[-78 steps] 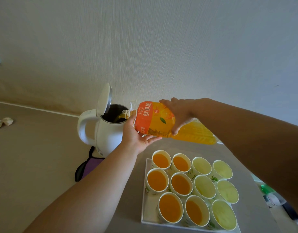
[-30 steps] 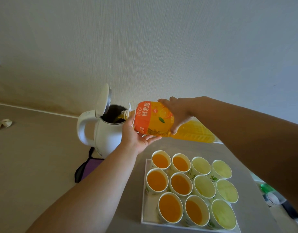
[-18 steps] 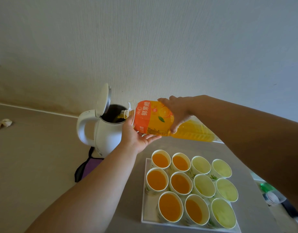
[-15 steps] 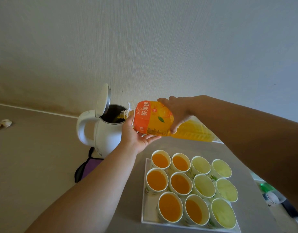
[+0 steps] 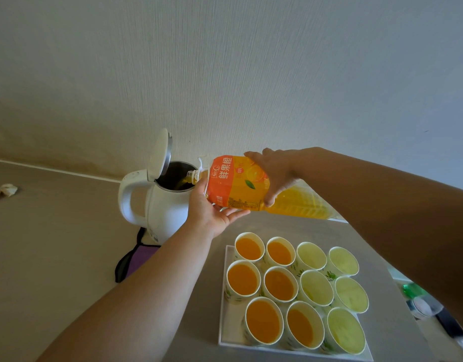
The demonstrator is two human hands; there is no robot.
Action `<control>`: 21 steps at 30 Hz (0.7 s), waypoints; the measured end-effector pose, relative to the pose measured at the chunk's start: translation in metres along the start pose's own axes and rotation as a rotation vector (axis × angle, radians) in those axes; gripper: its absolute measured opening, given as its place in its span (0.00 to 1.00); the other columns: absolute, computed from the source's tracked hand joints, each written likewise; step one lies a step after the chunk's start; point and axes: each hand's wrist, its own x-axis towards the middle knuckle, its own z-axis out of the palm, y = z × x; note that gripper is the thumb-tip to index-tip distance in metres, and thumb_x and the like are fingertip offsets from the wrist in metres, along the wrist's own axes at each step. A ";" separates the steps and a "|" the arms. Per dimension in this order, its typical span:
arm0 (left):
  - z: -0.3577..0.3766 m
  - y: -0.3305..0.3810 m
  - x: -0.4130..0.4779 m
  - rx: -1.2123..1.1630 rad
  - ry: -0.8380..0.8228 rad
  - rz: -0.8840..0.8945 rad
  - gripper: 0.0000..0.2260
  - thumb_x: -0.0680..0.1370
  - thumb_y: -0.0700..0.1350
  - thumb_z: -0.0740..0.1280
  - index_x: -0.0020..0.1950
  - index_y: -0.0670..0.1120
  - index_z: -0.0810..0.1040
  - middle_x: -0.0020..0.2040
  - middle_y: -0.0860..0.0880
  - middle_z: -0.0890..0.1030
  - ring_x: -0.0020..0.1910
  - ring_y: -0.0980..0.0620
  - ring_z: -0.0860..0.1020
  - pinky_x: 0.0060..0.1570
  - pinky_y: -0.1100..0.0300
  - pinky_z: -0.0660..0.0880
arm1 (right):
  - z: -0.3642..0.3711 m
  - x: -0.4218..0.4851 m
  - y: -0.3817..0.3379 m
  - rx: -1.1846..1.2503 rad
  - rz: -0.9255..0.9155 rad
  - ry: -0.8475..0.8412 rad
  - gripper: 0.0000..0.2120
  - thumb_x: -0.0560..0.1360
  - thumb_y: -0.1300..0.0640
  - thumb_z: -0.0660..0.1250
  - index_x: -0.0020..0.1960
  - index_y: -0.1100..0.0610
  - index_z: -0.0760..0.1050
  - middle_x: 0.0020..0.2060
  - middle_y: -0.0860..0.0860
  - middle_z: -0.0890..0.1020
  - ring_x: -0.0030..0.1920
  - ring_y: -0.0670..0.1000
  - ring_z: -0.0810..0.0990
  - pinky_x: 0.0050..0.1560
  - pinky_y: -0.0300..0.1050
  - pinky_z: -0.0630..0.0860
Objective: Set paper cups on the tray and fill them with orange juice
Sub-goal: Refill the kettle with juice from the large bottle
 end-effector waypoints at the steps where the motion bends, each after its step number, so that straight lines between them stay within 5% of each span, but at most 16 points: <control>1: 0.000 0.000 0.000 -0.002 -0.001 0.000 0.28 0.76 0.63 0.62 0.69 0.45 0.70 0.61 0.37 0.76 0.59 0.32 0.75 0.47 0.34 0.76 | 0.000 0.000 0.000 -0.001 0.001 0.000 0.62 0.59 0.40 0.79 0.77 0.48 0.39 0.68 0.56 0.64 0.67 0.59 0.68 0.60 0.54 0.71; 21: 0.002 0.000 -0.001 -0.020 0.003 0.006 0.28 0.76 0.63 0.63 0.68 0.45 0.70 0.62 0.36 0.76 0.58 0.33 0.76 0.45 0.35 0.76 | -0.001 0.001 0.000 -0.013 -0.001 0.000 0.63 0.59 0.40 0.79 0.77 0.47 0.37 0.68 0.56 0.64 0.67 0.59 0.68 0.61 0.54 0.71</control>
